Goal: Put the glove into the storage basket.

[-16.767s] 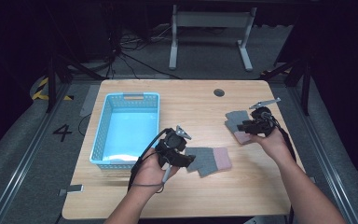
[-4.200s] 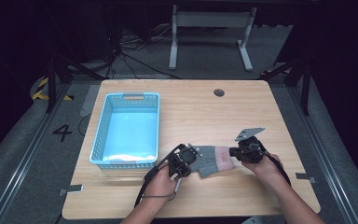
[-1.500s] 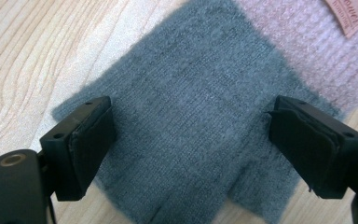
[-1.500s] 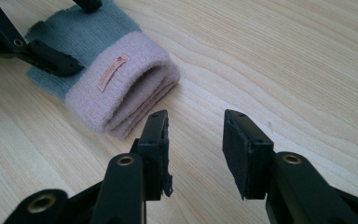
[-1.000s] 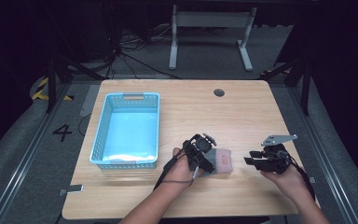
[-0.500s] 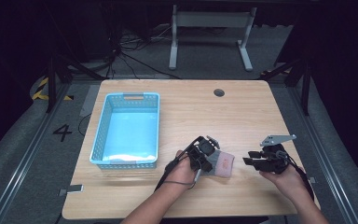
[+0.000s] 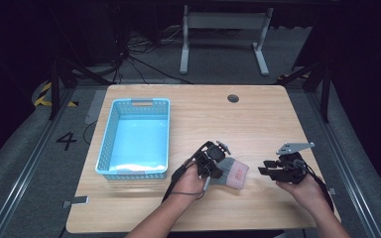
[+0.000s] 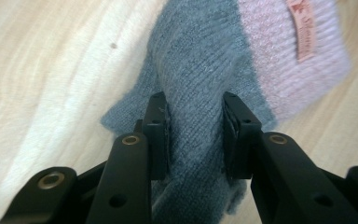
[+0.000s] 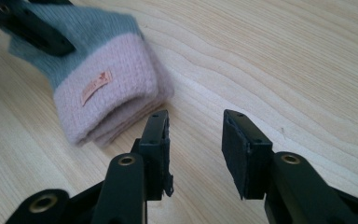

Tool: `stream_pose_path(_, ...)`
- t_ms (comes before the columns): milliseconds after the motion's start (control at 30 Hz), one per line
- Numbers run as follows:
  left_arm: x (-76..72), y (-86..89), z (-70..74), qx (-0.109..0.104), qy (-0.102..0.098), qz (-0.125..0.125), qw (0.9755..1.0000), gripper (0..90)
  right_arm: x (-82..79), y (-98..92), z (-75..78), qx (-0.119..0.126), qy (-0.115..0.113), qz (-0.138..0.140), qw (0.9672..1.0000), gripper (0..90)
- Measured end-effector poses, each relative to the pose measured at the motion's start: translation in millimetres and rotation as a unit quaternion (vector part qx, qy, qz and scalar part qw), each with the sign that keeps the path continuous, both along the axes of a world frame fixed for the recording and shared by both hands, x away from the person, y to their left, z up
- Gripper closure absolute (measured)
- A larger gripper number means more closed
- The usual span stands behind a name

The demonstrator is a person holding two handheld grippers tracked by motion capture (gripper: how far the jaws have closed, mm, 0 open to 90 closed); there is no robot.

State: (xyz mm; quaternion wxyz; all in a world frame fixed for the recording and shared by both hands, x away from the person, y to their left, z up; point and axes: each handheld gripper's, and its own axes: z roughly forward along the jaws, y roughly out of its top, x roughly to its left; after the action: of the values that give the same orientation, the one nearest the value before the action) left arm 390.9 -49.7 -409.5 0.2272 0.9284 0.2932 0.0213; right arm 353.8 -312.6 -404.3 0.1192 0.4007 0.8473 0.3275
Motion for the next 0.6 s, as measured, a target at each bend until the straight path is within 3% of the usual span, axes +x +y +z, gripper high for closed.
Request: stream_pose_path(600,-9.1,42.4,63.3,-0.041,-0.035,0.021,0.9983,67.2,3.5,3.8,0.6,0.002,0.001,0.003,1.0000,62.4)
